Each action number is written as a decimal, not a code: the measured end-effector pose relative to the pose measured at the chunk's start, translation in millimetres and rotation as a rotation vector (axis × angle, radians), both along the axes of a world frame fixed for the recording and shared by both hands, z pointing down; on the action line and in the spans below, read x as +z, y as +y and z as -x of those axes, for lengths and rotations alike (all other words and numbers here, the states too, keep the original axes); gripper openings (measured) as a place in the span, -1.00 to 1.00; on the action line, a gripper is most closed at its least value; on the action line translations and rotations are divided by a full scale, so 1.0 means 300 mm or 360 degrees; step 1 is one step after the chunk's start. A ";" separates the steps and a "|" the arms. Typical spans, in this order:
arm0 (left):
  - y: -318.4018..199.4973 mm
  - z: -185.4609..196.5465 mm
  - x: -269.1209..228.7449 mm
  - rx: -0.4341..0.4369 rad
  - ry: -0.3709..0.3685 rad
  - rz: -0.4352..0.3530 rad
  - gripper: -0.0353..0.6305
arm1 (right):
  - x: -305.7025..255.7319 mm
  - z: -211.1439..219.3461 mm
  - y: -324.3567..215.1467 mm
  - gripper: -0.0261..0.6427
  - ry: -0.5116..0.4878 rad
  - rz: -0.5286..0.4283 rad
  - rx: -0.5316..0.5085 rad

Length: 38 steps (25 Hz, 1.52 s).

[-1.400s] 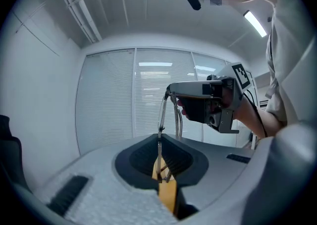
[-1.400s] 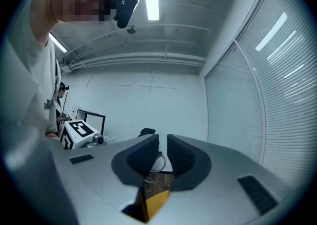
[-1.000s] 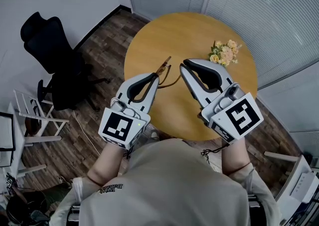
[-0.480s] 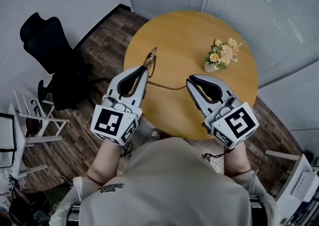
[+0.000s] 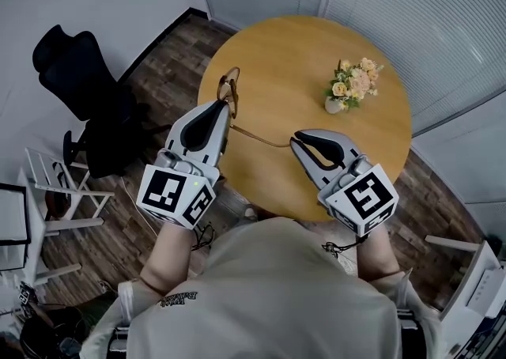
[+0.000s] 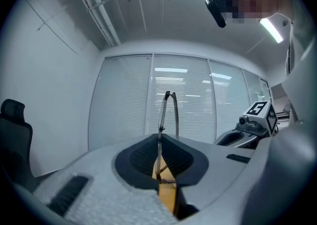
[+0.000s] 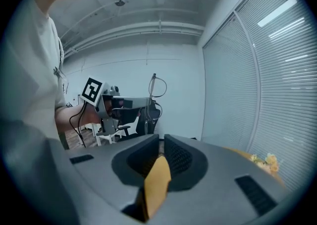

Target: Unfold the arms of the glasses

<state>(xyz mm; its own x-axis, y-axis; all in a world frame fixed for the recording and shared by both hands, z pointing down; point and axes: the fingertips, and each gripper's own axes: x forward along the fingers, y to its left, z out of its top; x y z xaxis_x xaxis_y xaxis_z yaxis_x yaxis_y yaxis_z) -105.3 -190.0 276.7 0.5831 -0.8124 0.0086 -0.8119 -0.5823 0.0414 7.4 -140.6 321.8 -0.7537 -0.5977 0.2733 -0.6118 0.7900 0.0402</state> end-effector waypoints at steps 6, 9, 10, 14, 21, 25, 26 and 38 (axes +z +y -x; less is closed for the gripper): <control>0.016 -0.018 0.017 -0.0015 -0.0076 -0.0017 -0.78 | -0.057 -0.037 -0.001 -0.81 -0.0078 -0.0047 -0.0027; 0.020 -0.016 0.008 -0.0018 -0.0079 -0.0033 -0.78 | -0.151 -0.054 -0.025 -0.81 -0.0084 -0.0163 -0.0030; 0.021 -0.020 0.005 -0.0012 -0.0087 -0.0039 -0.78 | -0.176 -0.046 -0.029 -0.81 -0.0068 -0.0191 -0.0053; 0.036 -0.060 -0.009 0.0048 -0.0095 -0.0045 -0.78 | -0.190 0.027 -0.029 -0.81 0.0136 -0.0246 -0.0245; 0.068 -0.132 -0.027 0.0144 -0.0080 -0.0061 -0.78 | -0.101 0.145 0.002 -0.66 0.0411 -0.0203 -0.0531; 0.085 -0.160 -0.034 0.0191 -0.0095 -0.0067 -0.78 | -0.051 0.179 -0.013 -0.66 0.0464 -0.0178 -0.0575; 0.086 -0.161 -0.035 0.0198 -0.0100 -0.0066 -0.78 | -0.044 0.190 -0.016 -0.66 0.0479 -0.0164 -0.0583; 0.073 -0.213 0.024 0.0209 -0.0170 -0.0048 -0.78 | 0.030 0.172 -0.044 -0.79 0.0630 -0.0117 -0.0547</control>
<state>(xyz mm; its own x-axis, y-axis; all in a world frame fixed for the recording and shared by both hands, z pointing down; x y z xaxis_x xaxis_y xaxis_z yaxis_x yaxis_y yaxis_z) -41.5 -168.0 283.9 0.6811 -0.7302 0.0530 -0.7278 -0.6832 -0.0597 -44.3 -153.8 330.8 -0.7571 -0.3625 0.5435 -0.2447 0.9287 0.2785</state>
